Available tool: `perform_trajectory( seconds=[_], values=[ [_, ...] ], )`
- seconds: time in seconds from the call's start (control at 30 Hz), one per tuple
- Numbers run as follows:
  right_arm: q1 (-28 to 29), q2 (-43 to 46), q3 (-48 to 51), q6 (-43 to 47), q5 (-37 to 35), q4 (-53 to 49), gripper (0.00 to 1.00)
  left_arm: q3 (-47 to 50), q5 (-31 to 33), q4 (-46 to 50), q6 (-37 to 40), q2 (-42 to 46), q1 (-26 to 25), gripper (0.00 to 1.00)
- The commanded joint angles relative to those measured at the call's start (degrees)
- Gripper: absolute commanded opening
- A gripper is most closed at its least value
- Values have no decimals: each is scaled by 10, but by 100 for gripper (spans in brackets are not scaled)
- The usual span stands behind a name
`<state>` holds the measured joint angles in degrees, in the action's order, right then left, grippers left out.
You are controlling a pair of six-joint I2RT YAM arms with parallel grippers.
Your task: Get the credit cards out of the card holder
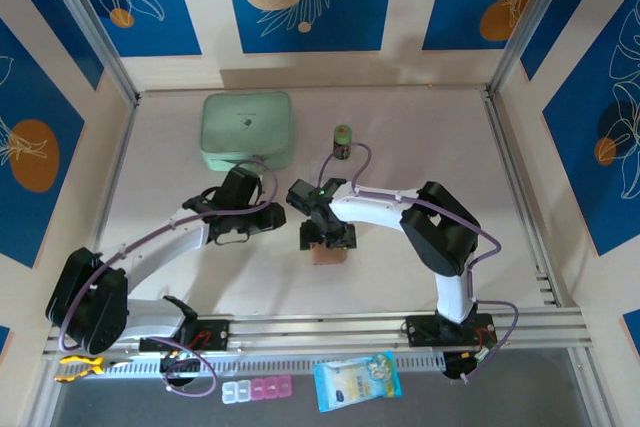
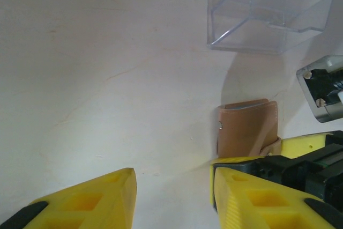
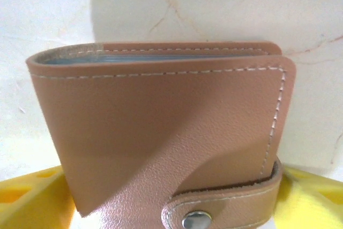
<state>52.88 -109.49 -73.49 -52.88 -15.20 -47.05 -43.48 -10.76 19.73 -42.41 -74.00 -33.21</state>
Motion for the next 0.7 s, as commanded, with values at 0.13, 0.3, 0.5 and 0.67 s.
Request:
perform_trajectory(
  seconds=[0.13,0.3,0.5,0.67],
  values=[
    [-4,83,23,6,4,-4,94,5,-34,-39,-28,-29,-20,40],
    [-25,150,70,2,9,-3,85,17,-59,-88,-57,-45,-29,31],
    [-56,205,118,5,41,20,71,12,-81,-132,-79,-89,-55,15],
    [-58,195,121,27,59,32,61,12,-103,-174,-98,-116,-73,2]
  ],
)
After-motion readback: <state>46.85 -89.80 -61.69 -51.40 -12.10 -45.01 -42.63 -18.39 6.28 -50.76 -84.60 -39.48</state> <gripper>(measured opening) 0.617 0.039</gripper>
